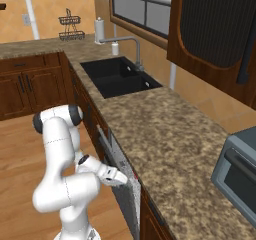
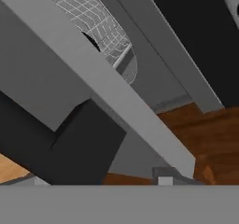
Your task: Pick up the cup and bowl from the counter, place them in the dishwasher, and close the dishwasher door.
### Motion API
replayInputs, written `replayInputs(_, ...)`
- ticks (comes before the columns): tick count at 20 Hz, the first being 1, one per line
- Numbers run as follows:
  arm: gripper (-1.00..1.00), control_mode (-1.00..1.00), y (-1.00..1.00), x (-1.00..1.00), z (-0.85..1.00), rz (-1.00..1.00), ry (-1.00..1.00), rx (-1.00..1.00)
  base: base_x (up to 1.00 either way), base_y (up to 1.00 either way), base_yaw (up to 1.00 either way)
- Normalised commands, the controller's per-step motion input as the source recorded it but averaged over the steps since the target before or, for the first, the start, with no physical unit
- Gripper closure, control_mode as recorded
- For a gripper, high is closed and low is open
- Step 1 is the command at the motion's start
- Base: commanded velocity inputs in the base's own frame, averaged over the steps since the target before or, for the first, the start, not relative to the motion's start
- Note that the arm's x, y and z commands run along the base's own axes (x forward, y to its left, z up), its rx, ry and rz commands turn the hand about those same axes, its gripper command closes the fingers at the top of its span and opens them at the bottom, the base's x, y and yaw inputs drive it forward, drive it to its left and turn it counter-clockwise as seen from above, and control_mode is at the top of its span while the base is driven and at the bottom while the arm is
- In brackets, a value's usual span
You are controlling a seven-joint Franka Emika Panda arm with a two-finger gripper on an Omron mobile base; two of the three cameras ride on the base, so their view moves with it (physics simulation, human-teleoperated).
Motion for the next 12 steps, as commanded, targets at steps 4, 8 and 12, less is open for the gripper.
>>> replayInputs(4, -1.00, -1.00, -0.31, 1.00, -1.00, -0.02, -0.13, -0.60, 0.00, 0.00, 0.00)
replayInputs(8, -1.00, -1.00, -0.16, 1.00, -1.00, -0.02, -0.16, -0.67, 0.00, 0.00, 0.00)
replayInputs(12, -1.00, -1.00, 0.00, 1.00, -1.00, 0.00, -0.24, -0.71, 0.00, 0.00, 0.00)
